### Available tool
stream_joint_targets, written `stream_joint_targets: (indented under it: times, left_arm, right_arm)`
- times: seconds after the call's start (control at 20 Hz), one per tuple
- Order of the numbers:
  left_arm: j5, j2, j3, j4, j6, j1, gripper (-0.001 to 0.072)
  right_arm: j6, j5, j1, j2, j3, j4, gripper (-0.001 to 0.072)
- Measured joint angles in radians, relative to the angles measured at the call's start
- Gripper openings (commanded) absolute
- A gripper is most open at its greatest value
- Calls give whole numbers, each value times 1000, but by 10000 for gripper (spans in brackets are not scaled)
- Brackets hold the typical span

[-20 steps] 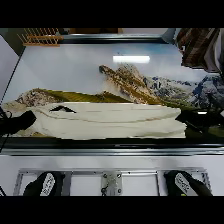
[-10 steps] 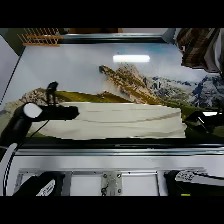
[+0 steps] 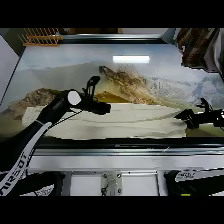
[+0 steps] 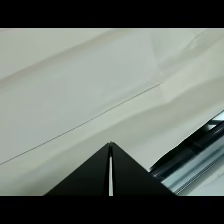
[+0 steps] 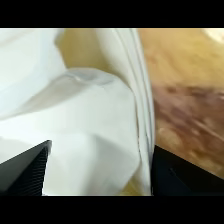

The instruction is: Fold the clothes and pants, and hang the long-sleeved shirts on hangers.

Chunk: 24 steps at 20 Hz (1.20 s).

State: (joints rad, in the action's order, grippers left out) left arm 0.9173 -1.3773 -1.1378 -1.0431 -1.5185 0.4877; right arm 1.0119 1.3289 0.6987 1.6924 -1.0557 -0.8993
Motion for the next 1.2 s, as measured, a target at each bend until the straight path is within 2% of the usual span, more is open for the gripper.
stream_joint_targets:
  times: [0.05, 0.1, 0.15, 0.2, 0.4, 0.7, 0.95, 1.2]
  left_arm:
    - [0, -20, -21, 0, 0, 14, 12]
    - [0, -39, -41, 0, 0, 27, 13]
    - [1, -53, -56, 0, 0, 37, 12]
    - [1, -68, -69, 0, -1, 44, 13]
    - [-2, -119, -93, 0, -24, 64, 12]
    - [-47, -271, -169, 0, -37, 143, 12]
    - [-51, -453, -364, 0, -37, 241, 12]
    - [-3, -587, -538, 0, -37, 302, 12]
  right_arm:
    - [-6, -9, -20, 8, 1, -5, 312]
    - [-8, -20, -36, 15, 2, -16, 166]
    - [-12, -25, -49, 19, 3, -19, 66]
    - [-14, -27, -56, 21, 3, -22, 14]
    - [14, -21, -69, -14, -11, -90, 13]
    - [156, 98, -126, -206, -127, -183, 13]
    - [312, 196, -289, -395, -241, -259, 13]
    - [472, 300, -485, -488, -354, -360, 13]
